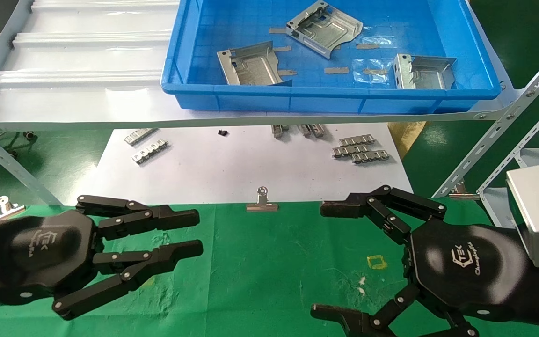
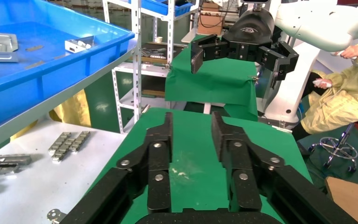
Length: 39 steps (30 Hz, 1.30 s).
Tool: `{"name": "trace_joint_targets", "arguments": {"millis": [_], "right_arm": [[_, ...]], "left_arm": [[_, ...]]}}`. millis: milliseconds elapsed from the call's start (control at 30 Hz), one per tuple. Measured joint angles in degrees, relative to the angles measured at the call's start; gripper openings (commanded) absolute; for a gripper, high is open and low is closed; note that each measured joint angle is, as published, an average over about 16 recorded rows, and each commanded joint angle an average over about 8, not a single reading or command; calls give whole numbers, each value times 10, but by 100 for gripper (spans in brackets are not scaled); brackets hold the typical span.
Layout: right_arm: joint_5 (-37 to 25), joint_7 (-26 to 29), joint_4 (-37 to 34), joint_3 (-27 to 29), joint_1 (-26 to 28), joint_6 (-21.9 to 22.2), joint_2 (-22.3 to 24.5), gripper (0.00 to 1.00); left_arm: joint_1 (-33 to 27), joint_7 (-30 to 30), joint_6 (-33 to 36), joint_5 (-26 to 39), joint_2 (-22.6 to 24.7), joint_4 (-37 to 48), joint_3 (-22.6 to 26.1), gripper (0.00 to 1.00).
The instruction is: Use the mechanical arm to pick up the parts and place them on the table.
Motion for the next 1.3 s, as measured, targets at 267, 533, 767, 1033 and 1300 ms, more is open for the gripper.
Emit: {"name": "trace_joint_targets", "arguments": {"millis": [267,533,767,1033,1300], "right_arm": [[-3,-2,-3,0,7,4,-4,100],[-57,-2,-45,-14,87,41,-39,100],[-175,4,-154,-59,230,118,-119,100],[-323,-1,-352,-125,385,226,-248,100],[-398,-27,-545,-162,472,337,-364,38]], "left_arm": [[0,0,0,0,0,0,0,0],[0,0,0,0,0,0,0,0],[0,0,0,0,0,0,0,0],[0,0,0,0,0,0,0,0],[0,0,0,0,0,0,0,0]]}}
